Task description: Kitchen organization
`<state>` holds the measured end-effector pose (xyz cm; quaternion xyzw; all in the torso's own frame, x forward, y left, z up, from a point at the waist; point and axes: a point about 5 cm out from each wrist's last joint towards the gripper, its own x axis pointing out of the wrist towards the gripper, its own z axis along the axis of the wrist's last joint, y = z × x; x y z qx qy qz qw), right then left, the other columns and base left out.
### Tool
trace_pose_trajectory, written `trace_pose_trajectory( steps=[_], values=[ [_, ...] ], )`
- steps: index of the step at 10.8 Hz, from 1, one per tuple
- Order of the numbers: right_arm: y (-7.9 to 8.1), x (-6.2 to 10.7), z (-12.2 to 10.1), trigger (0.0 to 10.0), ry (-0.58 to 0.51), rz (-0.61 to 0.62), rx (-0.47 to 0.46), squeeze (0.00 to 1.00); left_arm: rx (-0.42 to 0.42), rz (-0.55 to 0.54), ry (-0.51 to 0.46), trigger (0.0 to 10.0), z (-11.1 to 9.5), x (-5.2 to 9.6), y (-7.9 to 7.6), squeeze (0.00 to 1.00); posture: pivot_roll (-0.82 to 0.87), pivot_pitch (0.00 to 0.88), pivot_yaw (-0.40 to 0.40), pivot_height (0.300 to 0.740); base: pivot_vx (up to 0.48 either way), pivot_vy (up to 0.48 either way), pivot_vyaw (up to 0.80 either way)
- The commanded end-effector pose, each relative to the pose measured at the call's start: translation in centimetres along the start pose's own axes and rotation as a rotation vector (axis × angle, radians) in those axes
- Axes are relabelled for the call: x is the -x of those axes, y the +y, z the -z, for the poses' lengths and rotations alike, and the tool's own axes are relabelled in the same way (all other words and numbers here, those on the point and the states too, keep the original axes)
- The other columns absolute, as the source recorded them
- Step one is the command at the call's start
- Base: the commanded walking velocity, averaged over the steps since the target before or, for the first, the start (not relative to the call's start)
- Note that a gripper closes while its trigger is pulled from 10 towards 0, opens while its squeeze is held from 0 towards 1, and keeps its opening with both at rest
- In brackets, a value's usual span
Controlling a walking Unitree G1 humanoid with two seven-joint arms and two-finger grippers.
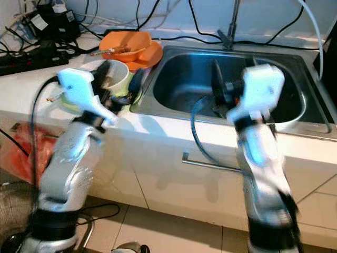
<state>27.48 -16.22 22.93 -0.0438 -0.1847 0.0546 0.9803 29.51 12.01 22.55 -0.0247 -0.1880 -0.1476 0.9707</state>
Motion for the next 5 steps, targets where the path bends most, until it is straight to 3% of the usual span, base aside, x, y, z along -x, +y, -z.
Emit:
trace_pose_trajectory(
  steps=[1, 3, 5],
  values=[
    [0.0, 0.3, -0.2, 10.0, 0.018, -0.01, -0.01, 0.0, -0.035, -0.03, -0.005, 10.0, -0.3, 0.3, 0.7, 0.0, 0.1, 0.0, 0.068, 0.74, 0.0, 0.0, 0.0],
    [0.4, 1.2, 0.6, 10.0, 0.083, -0.055, 0.026, 0.0, -0.14, -0.061, 0.107, 10.0, 1.3, 2.1, 2.9, 0.0, 0.11, 0.0, 0.064, 0.74, 0.0, 0.0, 0.0],
    [0.1, 2.2, 2.5, 10.0, 0.177, -0.014, -0.009, 0.0, -0.125, -0.129, 0.218, 10.0, 3.5, 4.2, 4.2, 0.0, 0.12, 0.0, 0.058, 0.74, 0.0, 0.0, 0.0]
  ],
)
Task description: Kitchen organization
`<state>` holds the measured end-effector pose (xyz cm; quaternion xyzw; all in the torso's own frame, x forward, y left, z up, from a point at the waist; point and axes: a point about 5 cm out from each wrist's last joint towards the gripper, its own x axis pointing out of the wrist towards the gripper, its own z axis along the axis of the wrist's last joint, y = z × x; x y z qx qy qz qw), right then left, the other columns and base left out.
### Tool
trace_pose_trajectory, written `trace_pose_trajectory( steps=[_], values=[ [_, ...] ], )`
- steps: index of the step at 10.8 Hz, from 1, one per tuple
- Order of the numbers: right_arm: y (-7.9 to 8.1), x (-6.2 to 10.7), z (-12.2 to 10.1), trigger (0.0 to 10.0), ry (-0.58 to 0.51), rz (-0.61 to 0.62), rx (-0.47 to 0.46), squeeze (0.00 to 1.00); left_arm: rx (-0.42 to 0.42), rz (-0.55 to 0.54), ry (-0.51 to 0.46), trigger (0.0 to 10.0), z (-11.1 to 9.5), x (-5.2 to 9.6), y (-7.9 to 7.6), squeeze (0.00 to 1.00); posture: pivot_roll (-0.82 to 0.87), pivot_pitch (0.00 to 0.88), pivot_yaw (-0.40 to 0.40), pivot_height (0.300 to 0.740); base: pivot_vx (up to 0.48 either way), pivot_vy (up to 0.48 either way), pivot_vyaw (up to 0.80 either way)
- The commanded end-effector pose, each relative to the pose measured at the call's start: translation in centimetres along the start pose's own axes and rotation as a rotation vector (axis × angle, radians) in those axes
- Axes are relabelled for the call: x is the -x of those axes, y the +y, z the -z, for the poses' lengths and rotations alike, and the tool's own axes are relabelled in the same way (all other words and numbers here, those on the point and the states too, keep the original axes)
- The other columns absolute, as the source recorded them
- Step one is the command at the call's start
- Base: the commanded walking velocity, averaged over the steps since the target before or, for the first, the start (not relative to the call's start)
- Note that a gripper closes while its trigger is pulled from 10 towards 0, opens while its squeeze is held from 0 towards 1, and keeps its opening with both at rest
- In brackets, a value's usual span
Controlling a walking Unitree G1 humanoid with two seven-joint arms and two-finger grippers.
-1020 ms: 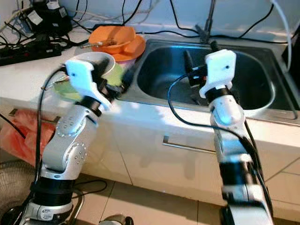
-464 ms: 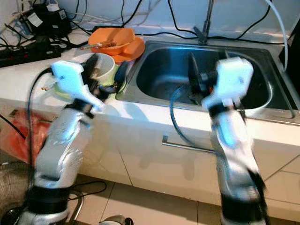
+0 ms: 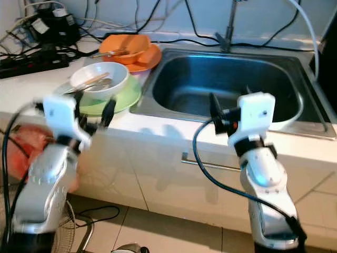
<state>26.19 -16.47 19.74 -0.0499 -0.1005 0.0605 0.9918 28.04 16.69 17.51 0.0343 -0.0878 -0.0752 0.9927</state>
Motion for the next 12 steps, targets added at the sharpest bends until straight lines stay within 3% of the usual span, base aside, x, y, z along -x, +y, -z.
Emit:
trace_pose_trajectory(
  steps=[1, 3, 6, 10, 12],
  values=[
    [-0.3, 0.1, 0.4, 10.0, 0.028, 0.021, -0.014, 0.0, 0.005, -0.017, 0.014, 10.0, 0.2, 0.0, 0.1, 0.0, 0.11, 0.0, 0.056, 0.74, 0.0, 0.0, 0.0],
    [-0.9, 0.7, 1.3, 10.0, 0.053, 0.073, 0.002, 0.0, 0.063, -0.025, 0.001, 10.0, 0.1, -0.3, -0.9, 0.0, 0.11, 0.0, 0.055, 0.74, 0.0, 0.0, 0.0],
    [-1.3, 0.9, 1.3, 10.0, 0.051, 0.026, 0.038, 0.0, 0.088, 0.05, -0.017, 10.0, -0.5, -0.8, -2.1, 0.0, 0.1, 0.0, 0.05, 0.74, 0.0, 0.0, 0.0],
    [-1.6, 0.1, 1.1, 10.0, 0.049, -0.01, 0.04, 0.0, 0.04, 0.021, -0.005, 10.0, -0.5, -0.6, -0.1, 0.0, 0.13, 0.0, 0.033, 0.74, 0.0, 0.0, 0.0],
    [-1.3, -0.1, 1.0, 10.0, 0.047, -0.036, 0.044, 0.0, 0.028, 0.027, 0.006, 10.0, -0.5, -0.1, -0.2, 0.0, 0.14, 0.002, 0.024, 0.74, 0.0, 0.0, 0.0]
  ],
)
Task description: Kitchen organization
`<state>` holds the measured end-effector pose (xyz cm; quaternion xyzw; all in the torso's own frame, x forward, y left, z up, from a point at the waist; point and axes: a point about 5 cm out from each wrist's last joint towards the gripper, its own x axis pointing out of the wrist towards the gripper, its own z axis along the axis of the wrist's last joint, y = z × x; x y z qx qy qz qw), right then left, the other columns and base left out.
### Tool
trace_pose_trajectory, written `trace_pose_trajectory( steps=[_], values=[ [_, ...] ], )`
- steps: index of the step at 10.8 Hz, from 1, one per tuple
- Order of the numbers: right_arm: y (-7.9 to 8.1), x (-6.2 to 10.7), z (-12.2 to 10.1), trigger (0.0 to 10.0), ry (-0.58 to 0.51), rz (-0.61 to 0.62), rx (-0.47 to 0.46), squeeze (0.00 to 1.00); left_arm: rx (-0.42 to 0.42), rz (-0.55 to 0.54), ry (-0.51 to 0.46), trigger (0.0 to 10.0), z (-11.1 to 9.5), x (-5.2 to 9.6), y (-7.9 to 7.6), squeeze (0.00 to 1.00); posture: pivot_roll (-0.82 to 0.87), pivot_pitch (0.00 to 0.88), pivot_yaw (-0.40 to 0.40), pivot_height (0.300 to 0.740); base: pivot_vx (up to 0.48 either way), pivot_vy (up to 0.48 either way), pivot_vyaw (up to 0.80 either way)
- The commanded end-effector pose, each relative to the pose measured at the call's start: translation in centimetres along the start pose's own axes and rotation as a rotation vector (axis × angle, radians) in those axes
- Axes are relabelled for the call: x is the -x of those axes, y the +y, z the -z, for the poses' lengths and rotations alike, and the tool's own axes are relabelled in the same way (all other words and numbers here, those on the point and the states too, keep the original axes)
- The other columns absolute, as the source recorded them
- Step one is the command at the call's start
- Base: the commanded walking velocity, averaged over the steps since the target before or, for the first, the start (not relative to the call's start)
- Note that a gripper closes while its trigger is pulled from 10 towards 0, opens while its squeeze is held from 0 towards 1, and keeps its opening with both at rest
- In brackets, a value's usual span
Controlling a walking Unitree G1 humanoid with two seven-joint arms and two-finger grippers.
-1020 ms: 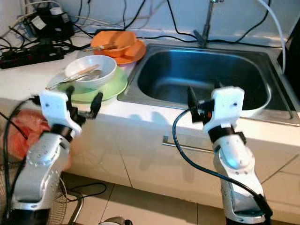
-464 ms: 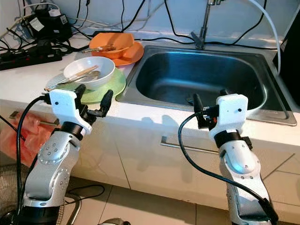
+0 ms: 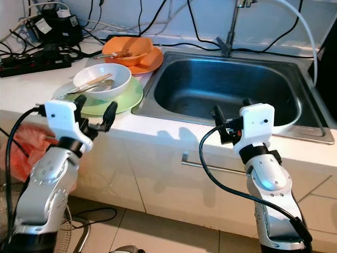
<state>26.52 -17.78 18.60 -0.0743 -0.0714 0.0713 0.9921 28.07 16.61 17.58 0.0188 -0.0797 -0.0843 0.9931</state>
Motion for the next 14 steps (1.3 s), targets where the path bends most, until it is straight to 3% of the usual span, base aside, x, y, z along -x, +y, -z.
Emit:
trace_pose_trajectory(
  steps=[1, 3, 5, 7, 10, 12, 14],
  values=[
    [0.1, -0.6, -0.4, 10.0, -0.019, -0.008, -0.006, 0.0, -0.013, 0.011, -0.006, 10.0, -0.3, -0.2, -0.1, 0.0, 0.15, 0.0, 0.024, 0.74, 0.0, 0.0, 0.0],
    [0.2, -1.7, -0.6, 10.0, -0.048, 0.015, -0.008, 0.0, -0.008, 0.006, -0.025, 10.0, -0.6, -1.3, -0.3, 0.0, 0.16, 0.0, 0.03, 0.74, 0.0, 0.0, 0.0],
    [-0.6, -1.7, -0.2, 10.0, -0.043, 0.091, -0.017, 0.0, -0.001, 0.017, -0.045, 10.0, -1.1, -2.0, -0.4, 0.0, 0.15, 0.0, 0.028, 0.74, 0.0, 0.0, 0.0],
    [-2.4, -1.1, 0.1, 10.0, -0.031, 0.181, -0.004, 0.0, 0.007, -0.006, -0.046, 10.0, -0.9, -2.1, 0.1, 0.0, 0.13, 0.0, 0.029, 0.74, 0.0, 0.0, 0.0],
    [-5.2, -1.3, -0.4, 10.0, -0.045, 0.211, 0.086, 0.0, 0.006, 0.005, -0.038, 10.0, -0.7, -2.8, 0.3, 0.0, 0.11, 0.0, 0.048, 0.74, 0.0, 0.0, 0.0],
    [-7.4, -0.4, -0.2, 10.0, -0.022, 0.243, 0.118, 0.0, 0.002, 0.009, -0.033, 10.0, -0.5, -2.9, 0.6, 0.0, 0.1, 0.0, 0.073, 0.74, 0.0, 0.0, 0.0],
    [-7.3, -0.4, -0.1, 10.0, -0.016, 0.191, 0.141, 0.0, -0.002, 0.043, -0.035, 10.0, -0.7, -3.3, 0.1, 0.0, 0.11, 0.0, 0.076, 0.74, 0.0, 0.0, 0.0]
  ],
)
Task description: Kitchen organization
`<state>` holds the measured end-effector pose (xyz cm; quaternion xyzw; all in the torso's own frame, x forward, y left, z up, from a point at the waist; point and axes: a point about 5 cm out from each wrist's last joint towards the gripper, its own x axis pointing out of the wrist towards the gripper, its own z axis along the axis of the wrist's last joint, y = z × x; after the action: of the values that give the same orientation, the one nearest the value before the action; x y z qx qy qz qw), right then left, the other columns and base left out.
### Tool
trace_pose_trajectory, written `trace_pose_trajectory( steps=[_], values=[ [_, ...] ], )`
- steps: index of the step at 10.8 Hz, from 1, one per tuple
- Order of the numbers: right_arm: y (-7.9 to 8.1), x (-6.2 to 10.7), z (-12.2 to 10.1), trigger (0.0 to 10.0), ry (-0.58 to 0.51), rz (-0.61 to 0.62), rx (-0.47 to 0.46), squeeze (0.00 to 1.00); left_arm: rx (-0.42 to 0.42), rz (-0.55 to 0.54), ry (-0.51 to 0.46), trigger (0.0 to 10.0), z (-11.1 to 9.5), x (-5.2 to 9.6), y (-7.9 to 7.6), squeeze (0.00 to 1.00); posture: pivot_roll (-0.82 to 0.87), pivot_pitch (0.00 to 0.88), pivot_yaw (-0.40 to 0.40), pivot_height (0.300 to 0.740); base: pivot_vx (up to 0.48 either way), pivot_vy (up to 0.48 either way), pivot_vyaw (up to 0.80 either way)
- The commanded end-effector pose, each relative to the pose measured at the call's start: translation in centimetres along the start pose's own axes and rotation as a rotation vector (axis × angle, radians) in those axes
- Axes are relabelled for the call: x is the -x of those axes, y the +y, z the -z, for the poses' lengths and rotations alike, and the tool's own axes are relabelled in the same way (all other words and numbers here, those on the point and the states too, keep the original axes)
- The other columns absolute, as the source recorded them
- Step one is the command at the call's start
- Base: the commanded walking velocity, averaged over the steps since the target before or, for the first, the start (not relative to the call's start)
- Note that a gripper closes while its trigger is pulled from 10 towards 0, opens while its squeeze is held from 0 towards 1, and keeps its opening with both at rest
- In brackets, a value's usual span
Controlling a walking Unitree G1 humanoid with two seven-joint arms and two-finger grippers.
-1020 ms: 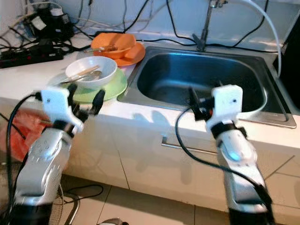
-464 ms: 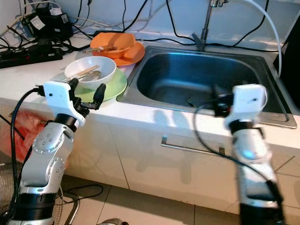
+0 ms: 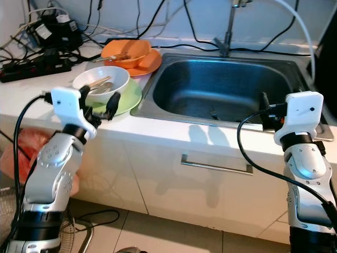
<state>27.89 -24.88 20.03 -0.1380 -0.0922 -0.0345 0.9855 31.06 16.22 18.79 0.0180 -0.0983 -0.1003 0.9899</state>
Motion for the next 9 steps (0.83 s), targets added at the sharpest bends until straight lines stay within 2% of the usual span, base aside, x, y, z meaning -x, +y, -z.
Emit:
trace_pose_trajectory(
  steps=[1, 4, 7, 9],
  values=[
    [0.9, -0.2, 0.2, 10.0, -0.005, -0.035, -0.015, 0.0, -0.002, 0.015, -0.001, 10.0, -0.1, -0.4, -0.1, 0.0, 0.11, 0.0, 0.072, 0.74, 0.0, 0.0, 0.0],
    [1.6, -0.7, 0.2, 10.0, -0.008, -0.001, -0.059, 0.0, 0.037, -0.004, -0.04, 10.0, -0.4, -0.1, -0.1, 0.0, 0.12, 0.0, 0.024, 0.74, 0.0, 0.0, 0.0],
    [2.3, -1.6, -0.9, 10.0, -0.059, 0.022, -0.092, 0.0, 0.053, -0.014, -0.103, 10.0, -2.0, -0.4, -0.6, 0.0, 0.13, 0.0, 0.032, 0.74, 0.427, 0.0, 0.0],
    [3.6, -2.3, -2.1, 10.0, -0.102, 0.009, -0.115, 0.0, 0.045, -0.004, -0.141, 10.0, -3.3, -0.8, -0.6, 0.0, 0.14, 0.0, 0.033, 0.74, 0.442, 0.0, 0.0]
  ],
)
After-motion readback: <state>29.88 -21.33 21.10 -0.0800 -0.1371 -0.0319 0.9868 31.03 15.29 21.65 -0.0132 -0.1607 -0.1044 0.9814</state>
